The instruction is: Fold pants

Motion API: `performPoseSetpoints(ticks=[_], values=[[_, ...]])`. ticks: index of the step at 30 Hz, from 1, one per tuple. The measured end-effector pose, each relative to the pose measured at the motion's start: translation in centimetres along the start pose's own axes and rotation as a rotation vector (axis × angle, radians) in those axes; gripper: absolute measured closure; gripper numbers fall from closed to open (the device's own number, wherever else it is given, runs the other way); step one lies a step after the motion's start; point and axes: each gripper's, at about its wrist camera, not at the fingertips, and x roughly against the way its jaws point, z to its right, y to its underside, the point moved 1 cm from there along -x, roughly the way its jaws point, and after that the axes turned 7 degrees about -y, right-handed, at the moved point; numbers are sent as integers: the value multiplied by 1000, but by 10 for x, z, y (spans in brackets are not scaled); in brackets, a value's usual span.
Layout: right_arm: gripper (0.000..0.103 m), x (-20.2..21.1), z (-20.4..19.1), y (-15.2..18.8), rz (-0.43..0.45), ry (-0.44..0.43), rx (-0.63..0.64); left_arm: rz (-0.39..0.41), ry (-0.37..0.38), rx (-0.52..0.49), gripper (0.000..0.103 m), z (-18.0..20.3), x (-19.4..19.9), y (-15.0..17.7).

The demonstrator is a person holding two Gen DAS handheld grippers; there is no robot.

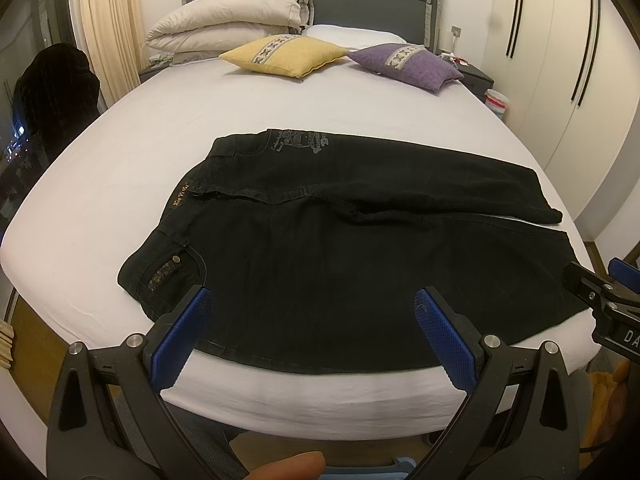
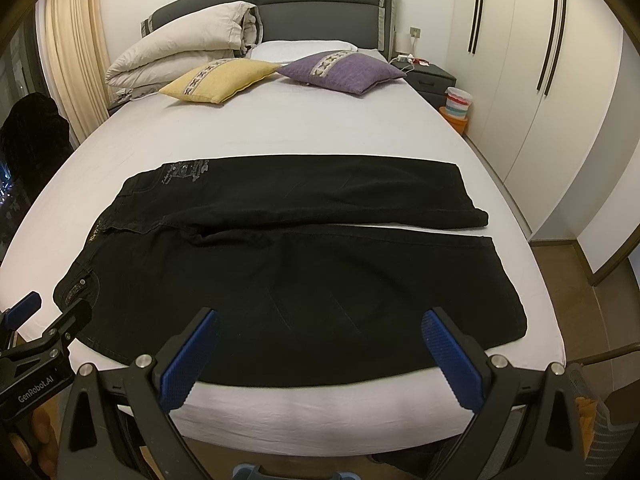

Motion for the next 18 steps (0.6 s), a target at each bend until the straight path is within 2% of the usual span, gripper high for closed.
performPoseSetpoints(ticks=[18], values=[[0,-1,-2,3,-3,-2,-2,-1,-1,0,0,0,1,1]])
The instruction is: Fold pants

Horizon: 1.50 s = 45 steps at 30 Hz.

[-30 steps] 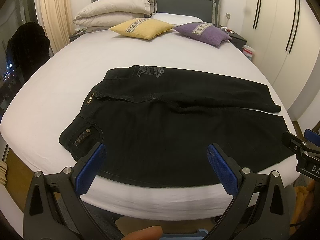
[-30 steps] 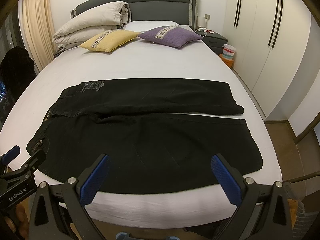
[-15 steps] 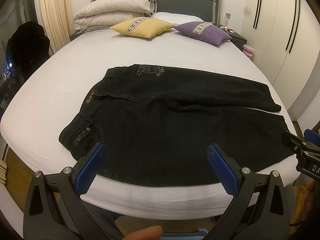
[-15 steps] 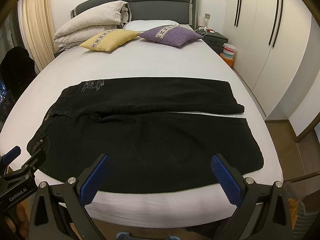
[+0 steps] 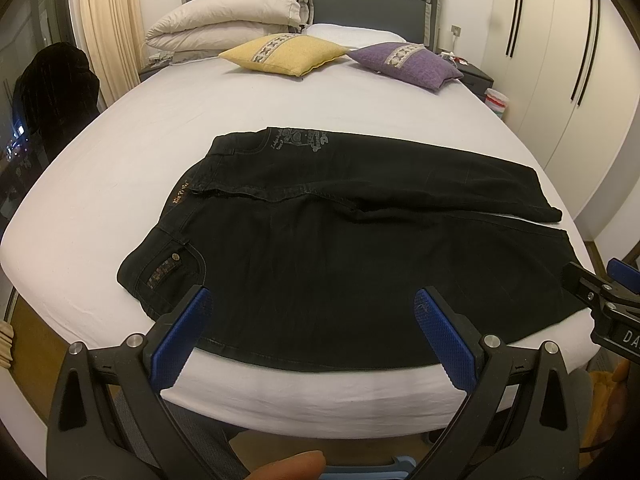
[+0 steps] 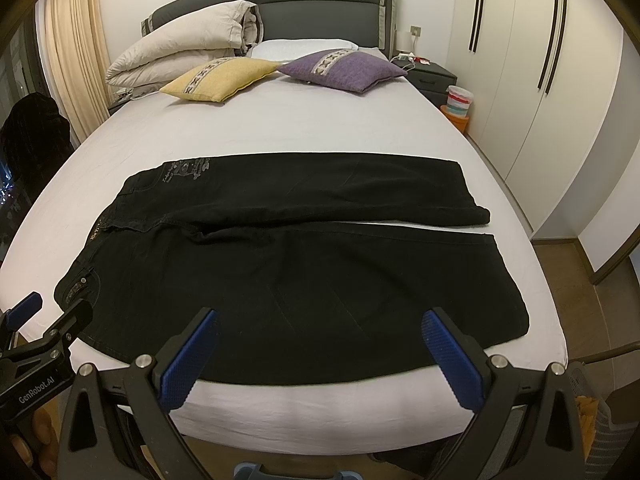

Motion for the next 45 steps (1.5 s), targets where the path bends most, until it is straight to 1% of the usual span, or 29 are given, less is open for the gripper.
performPoseSetpoints(ticks=[21,34,37,38,39,41,42,43,44,45], values=[[0,-8,-3,7,-17,-18,-10,-12,5,-13,0,3,-4,3],[0,-22,5,1,-52,-55,-8,-37,15,-30,0,-2,-25,-4],[0,-30,7,-5,-65,-119,21,-51,66,-35,0,-10,-39,-11],[0,-32,9,-11,-60,-164,51,-59,89,-38,0,-14,-45,-15],[0,-33,11,-14,-55,-184,66,-71,122,-44,0,-18,-53,-21],[0,-37,17,-31,-29,-262,132,-75,147,-73,0,-26,-67,-31],[0,-39,19,-39,-18,-294,164,-42,132,-109,0,-30,-73,-39],[0,-42,22,-51,-2,-338,221,-8,111,-147,0,-33,-77,-46],[0,-44,23,-59,9,-358,262,16,83,-198,0,-35,-83,-55],[0,-47,25,-67,16,-379,305,13,64,-246,0,-37,-93,-68]])
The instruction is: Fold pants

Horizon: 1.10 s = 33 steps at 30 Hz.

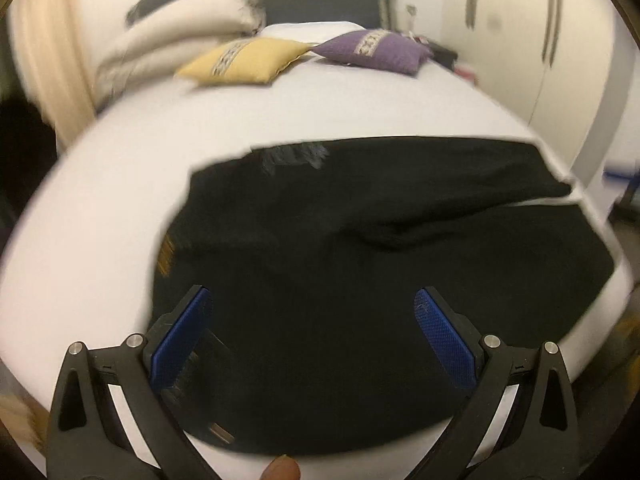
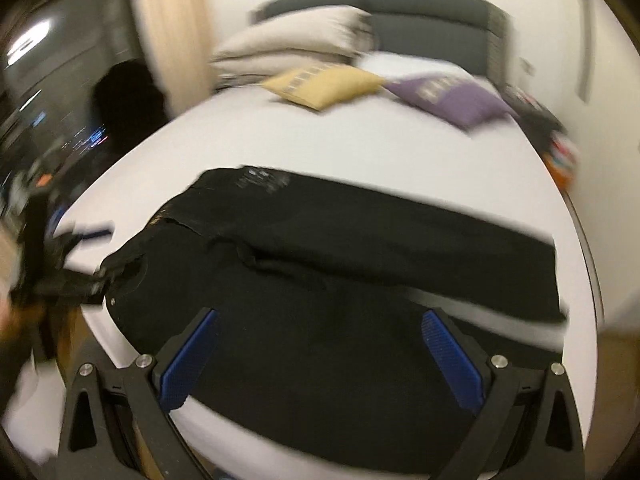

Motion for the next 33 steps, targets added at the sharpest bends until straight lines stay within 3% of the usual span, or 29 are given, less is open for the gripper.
performPoseSetpoints(ticks=[2,4,7,9,12,19,22,25,31,33], values=[[0,-12,17,-18,-20,-33,122,-29,15,-43,0,-18,-23,-33],[0,-25,33,-32,-50,-23,174,-1,3,-80,0,-35,-44,-67],[5,-55,67,-59,-98,-86,219,14,-21,-165,0,-52,-85,-117],[11,-72,82,-72,-122,-109,228,-21,17,-217,0,-59,-123,-148],[13,-99,110,-89,-148,-127,234,-95,13,-313,0,-63,-179,-178],[13,-154,140,-100,-202,-164,281,-210,67,-443,0,-55,-267,-193],[18,-172,145,-100,-247,-184,299,-236,81,-476,2,-55,-295,-193],[19,-186,151,-102,-271,-192,307,-294,112,-461,23,-59,-322,-190],[19,-203,157,-111,-281,-225,302,-339,173,-421,26,-71,-353,-193],[20,-209,156,-111,-296,-225,312,-382,225,-417,43,-69,-362,-190]])
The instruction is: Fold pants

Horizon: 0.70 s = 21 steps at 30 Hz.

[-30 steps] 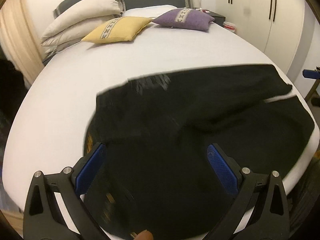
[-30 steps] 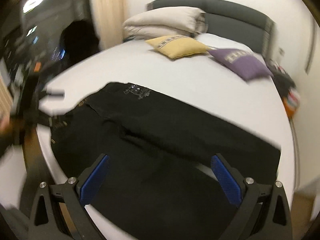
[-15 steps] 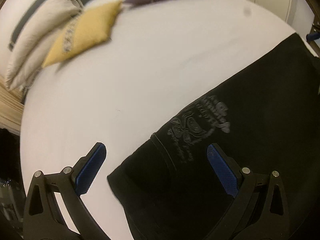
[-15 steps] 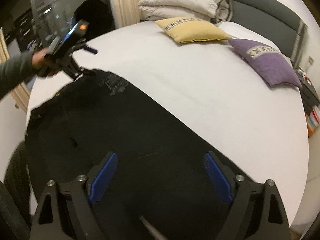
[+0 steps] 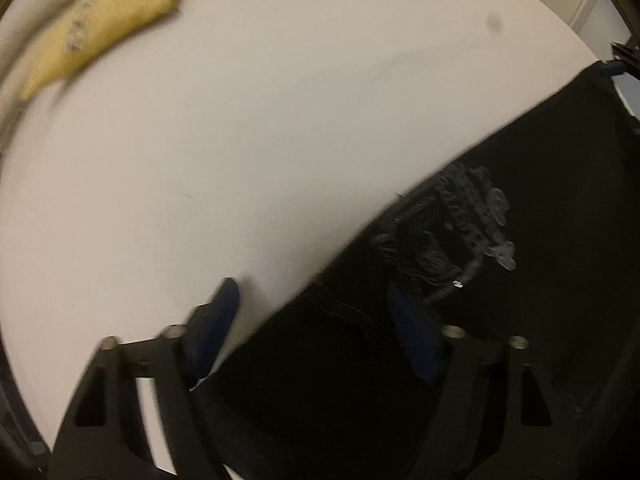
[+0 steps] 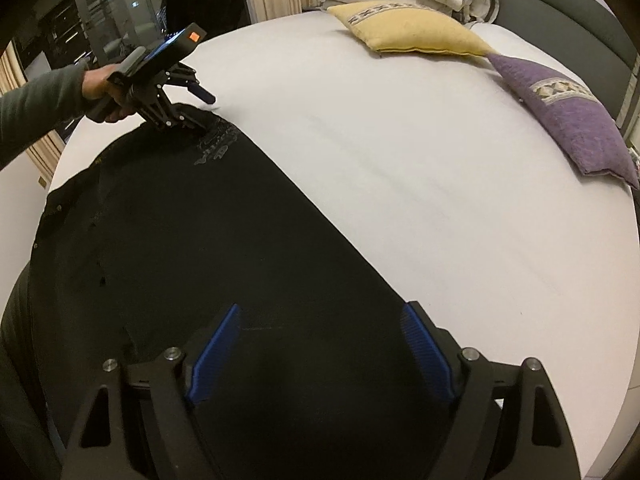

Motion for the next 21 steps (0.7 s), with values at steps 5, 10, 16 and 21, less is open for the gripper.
performPoseSetpoints(ticks=[5,10,16,21], values=[[24,-9,8,-10,-14,-6,-17,11,44,-21,89,2,-6,-5],[24,-14,12,-23,-7,4,-14,100,-21,-43,94,5,5,-1],[27,-27,17,-33,-38,-6,13,260,-149,-81,94,21,29,7],[29,-40,21,-43,-62,-8,26,399,-213,-95,94,27,58,32]])
